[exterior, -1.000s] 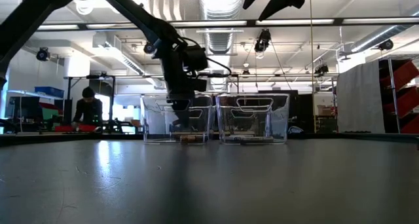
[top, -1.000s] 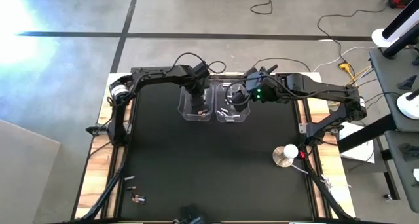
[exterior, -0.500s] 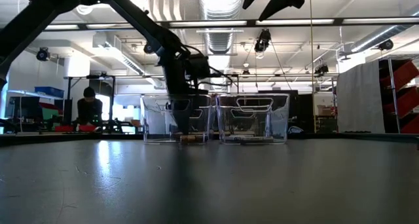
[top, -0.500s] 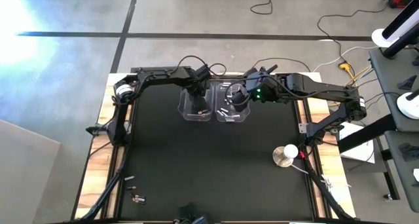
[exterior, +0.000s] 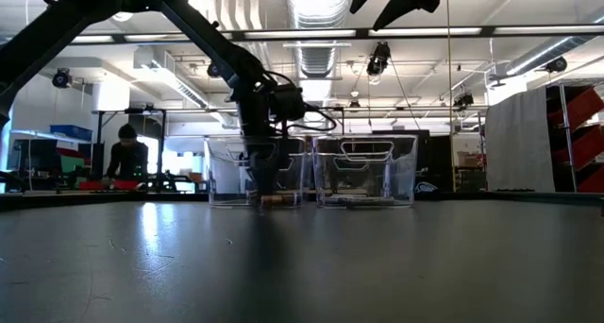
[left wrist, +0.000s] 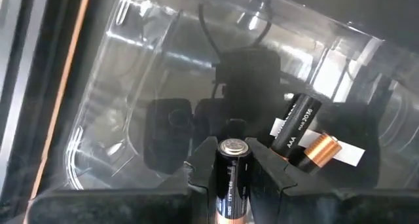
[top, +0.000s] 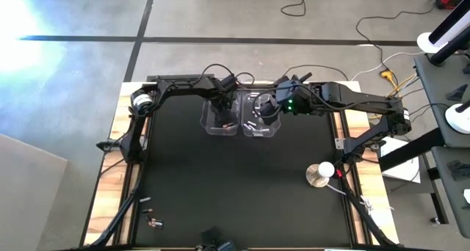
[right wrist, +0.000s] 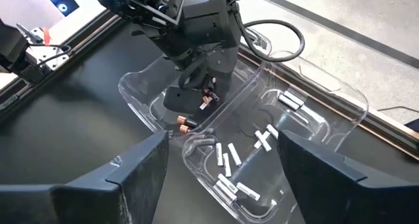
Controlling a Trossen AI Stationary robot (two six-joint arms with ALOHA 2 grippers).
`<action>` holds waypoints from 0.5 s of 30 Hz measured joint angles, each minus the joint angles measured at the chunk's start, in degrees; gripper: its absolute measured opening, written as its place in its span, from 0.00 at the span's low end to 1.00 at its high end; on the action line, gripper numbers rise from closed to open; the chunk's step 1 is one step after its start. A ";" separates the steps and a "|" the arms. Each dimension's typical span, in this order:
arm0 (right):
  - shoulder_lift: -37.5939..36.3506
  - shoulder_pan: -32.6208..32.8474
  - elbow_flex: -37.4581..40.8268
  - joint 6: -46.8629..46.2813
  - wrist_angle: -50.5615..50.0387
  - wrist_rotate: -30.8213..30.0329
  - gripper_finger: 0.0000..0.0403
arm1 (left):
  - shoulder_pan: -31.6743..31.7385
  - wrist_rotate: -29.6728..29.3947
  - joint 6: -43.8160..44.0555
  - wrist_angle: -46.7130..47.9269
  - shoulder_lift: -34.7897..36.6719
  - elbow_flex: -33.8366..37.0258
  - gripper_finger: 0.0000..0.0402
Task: Sort batteries
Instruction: Put the black battery into the left transparent bin
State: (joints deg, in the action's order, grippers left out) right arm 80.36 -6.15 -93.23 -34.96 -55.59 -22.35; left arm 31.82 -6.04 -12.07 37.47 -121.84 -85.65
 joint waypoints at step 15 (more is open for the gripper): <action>0.00 -1.38 0.02 -0.61 0.57 -0.07 0.66 | 0.21 0.67 -1.30 2.65 -0.87 -7.33 0.11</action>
State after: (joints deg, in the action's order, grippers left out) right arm 80.36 -7.53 -93.21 -35.57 -55.02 -22.41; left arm 32.03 -5.37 -13.37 40.12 -122.71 -92.98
